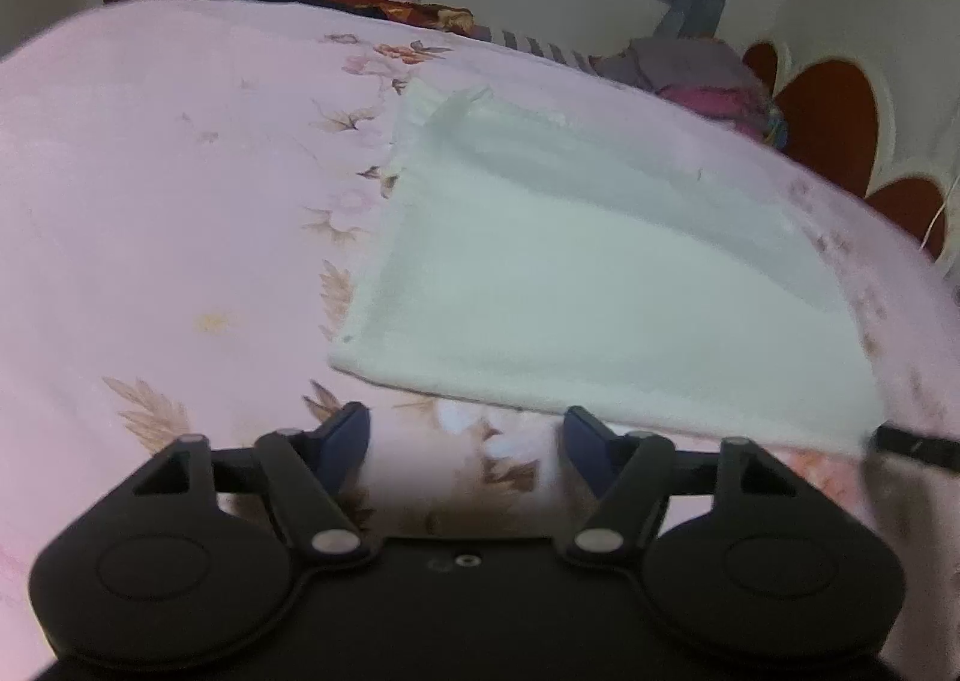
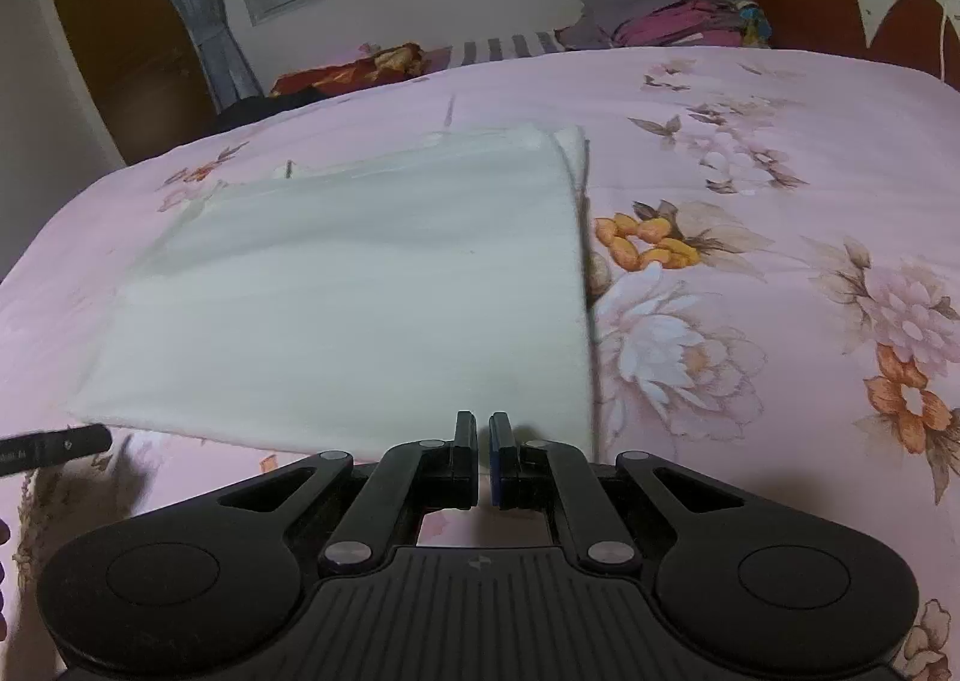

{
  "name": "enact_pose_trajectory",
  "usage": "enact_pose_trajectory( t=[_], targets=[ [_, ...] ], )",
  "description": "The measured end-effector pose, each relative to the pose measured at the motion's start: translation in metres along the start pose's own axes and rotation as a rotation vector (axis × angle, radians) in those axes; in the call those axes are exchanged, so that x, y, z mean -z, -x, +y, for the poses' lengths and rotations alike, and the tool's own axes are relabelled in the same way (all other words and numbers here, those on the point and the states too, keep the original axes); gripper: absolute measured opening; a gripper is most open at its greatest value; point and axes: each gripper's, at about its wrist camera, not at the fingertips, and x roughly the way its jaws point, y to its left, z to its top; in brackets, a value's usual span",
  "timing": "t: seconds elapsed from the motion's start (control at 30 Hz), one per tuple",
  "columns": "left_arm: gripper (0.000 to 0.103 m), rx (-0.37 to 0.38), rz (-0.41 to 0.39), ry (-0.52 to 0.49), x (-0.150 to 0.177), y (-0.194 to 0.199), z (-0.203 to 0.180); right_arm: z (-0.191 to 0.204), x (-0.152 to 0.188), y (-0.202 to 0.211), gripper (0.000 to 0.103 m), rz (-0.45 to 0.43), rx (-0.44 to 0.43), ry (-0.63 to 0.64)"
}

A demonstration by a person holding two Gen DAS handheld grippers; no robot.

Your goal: Fold small clothes

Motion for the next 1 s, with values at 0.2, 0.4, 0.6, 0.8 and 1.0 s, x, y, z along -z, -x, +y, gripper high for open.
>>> enact_pose_trajectory(
  t=[0.2, 0.4, 0.6, 0.8, 1.0],
  targets=[
    [0.053, 0.032, -0.011, 0.082, 0.0, -0.004, 0.005, 0.01, -0.002, -0.004, 0.005, 0.0, -0.01, 0.015],
    [0.053, 0.123, -0.041, 0.253, -0.001, -0.011, 0.021, 0.016, -0.01, -0.009, 0.004, -0.015, -0.036, 0.007],
    [0.053, 0.263, -0.125, 0.5, 0.007, -0.027, 0.045, 0.032, -0.023, -0.016, 0.004, -0.055, -0.085, 0.012],
    [0.053, 0.294, -0.175, 0.539, -0.004, -0.042, 0.046, 0.052, -0.046, -0.042, 0.004, -0.07, -0.136, 0.018],
    [0.053, 0.291, -0.217, 0.517, -0.018, -0.059, 0.041, 0.075, -0.075, -0.083, 0.004, -0.059, -0.179, 0.016]
  ],
)
